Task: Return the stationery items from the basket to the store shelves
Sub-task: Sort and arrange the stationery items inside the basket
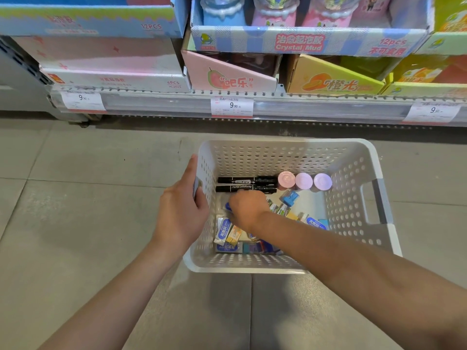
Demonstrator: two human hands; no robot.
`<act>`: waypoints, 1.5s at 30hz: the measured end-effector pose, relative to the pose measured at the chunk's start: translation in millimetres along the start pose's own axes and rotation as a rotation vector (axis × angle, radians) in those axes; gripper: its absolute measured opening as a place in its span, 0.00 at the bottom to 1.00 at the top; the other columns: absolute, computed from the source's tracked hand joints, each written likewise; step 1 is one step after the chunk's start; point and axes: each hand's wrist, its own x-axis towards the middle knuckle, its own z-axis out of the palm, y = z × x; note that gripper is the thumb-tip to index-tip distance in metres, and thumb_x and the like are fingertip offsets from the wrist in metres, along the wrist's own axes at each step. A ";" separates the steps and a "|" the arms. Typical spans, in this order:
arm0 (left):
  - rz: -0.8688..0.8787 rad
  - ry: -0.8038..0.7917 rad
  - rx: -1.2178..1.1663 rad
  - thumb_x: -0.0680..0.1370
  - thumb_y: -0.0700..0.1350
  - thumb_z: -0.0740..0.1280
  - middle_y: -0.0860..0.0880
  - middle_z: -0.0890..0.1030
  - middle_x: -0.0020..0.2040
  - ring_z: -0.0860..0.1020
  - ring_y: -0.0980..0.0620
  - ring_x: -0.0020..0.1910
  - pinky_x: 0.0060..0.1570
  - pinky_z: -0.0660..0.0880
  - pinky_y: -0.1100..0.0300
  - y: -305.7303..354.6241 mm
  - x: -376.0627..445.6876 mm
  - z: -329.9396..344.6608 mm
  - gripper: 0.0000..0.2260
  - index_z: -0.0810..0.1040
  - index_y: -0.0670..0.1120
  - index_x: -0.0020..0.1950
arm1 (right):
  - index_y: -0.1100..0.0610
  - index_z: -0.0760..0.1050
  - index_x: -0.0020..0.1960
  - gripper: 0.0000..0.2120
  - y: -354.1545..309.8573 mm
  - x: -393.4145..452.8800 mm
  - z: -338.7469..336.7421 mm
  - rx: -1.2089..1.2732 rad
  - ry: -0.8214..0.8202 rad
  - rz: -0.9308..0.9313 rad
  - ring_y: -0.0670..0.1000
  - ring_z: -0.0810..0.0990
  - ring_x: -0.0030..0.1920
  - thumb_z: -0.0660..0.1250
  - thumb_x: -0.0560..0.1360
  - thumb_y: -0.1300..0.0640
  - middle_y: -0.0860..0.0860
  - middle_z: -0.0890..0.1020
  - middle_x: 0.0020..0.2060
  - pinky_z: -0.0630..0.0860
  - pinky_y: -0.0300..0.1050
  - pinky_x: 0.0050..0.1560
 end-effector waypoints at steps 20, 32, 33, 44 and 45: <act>-0.028 -0.014 -0.059 0.79 0.39 0.59 0.45 0.78 0.36 0.69 0.55 0.26 0.26 0.64 0.65 1.5 1.0 -0.7 0.27 0.56 0.51 0.77 | 0.54 0.75 0.22 0.16 11.0 23.8 13.3 -0.087 0.203 -0.119 0.50 0.73 0.22 0.81 0.43 0.60 0.50 0.75 0.26 0.60 0.35 0.24; -0.018 0.016 -0.034 0.79 0.36 0.60 0.52 0.67 0.26 0.64 0.57 0.23 0.23 0.66 0.70 6.7 -0.3 -1.8 0.27 0.58 0.48 0.76 | 0.56 0.78 0.60 0.14 61.9 -2.3 -15.0 0.298 -0.081 -0.249 0.54 0.80 0.54 0.62 0.77 0.63 0.54 0.81 0.55 0.74 0.42 0.52; -0.020 0.020 -0.032 0.79 0.36 0.60 0.52 0.67 0.26 0.64 0.57 0.23 0.23 0.66 0.69 7.1 -0.4 -1.8 0.27 0.58 0.48 0.76 | 0.57 0.79 0.58 0.13 65.9 -7.8 -16.8 0.335 -0.119 -0.251 0.53 0.80 0.54 0.62 0.77 0.63 0.53 0.82 0.54 0.74 0.41 0.53; 0.007 0.050 0.072 0.77 0.36 0.62 0.50 0.67 0.25 0.64 0.54 0.23 0.26 0.62 0.61 2.1 0.0 0.5 0.26 0.61 0.45 0.75 | 0.58 0.73 0.66 0.19 -1.3 -10.0 6.3 0.098 -0.046 -0.510 0.58 0.73 0.60 0.65 0.75 0.63 0.56 0.73 0.64 0.75 0.49 0.53; 0.007 0.050 0.071 0.77 0.36 0.62 0.49 0.67 0.25 0.64 0.53 0.23 0.27 0.62 0.61 1.7 0.0 0.5 0.26 0.61 0.45 0.75 | 0.58 0.72 0.66 0.19 -3.6 -7.8 6.8 0.058 -0.042 -0.517 0.58 0.74 0.59 0.64 0.76 0.62 0.55 0.73 0.63 0.73 0.48 0.51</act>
